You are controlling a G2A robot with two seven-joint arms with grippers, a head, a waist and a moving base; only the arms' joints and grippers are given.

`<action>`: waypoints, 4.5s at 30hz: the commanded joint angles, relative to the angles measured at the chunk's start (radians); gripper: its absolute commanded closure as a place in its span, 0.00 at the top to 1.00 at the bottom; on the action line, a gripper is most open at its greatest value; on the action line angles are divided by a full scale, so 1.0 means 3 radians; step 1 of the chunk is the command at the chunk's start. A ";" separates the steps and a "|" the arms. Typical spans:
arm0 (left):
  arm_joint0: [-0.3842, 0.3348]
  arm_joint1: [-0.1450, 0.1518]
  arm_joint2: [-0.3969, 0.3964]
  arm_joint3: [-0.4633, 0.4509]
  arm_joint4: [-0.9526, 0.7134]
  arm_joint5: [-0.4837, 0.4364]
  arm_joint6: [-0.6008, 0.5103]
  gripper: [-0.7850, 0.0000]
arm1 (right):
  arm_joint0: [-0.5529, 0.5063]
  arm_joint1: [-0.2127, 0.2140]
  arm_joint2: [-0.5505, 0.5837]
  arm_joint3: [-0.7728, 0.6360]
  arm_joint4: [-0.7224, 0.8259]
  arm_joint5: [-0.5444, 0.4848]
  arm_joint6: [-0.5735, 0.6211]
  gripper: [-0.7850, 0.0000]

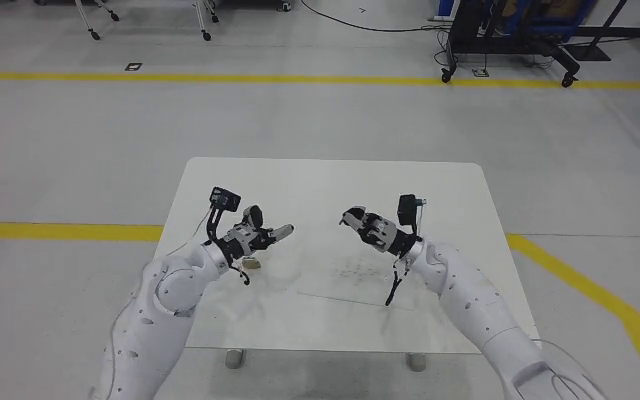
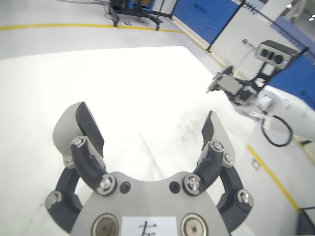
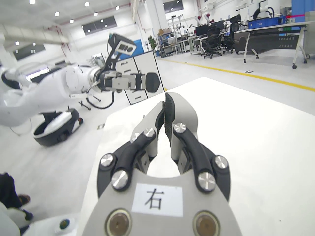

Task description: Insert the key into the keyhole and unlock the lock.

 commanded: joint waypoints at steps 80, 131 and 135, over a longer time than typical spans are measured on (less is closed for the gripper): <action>-0.1636 -0.0488 0.1480 0.2380 -0.2490 -0.1407 -0.0770 0.00 | 0.0044 -0.0269 0.0379 0.0086 0.3481 0.0002 0.3547 0.00; -0.1609 -0.0475 0.1483 0.2332 -0.2624 -0.1300 -0.0799 0.00 | 0.0031 -0.0314 0.0574 -0.0001 0.3095 0.0119 0.3674 1.00; -0.1586 -0.0420 0.1443 0.2175 -0.2532 -0.1091 -0.1010 0.00 | 0.0195 -0.0210 0.0659 0.0056 0.2601 0.0329 0.4052 1.00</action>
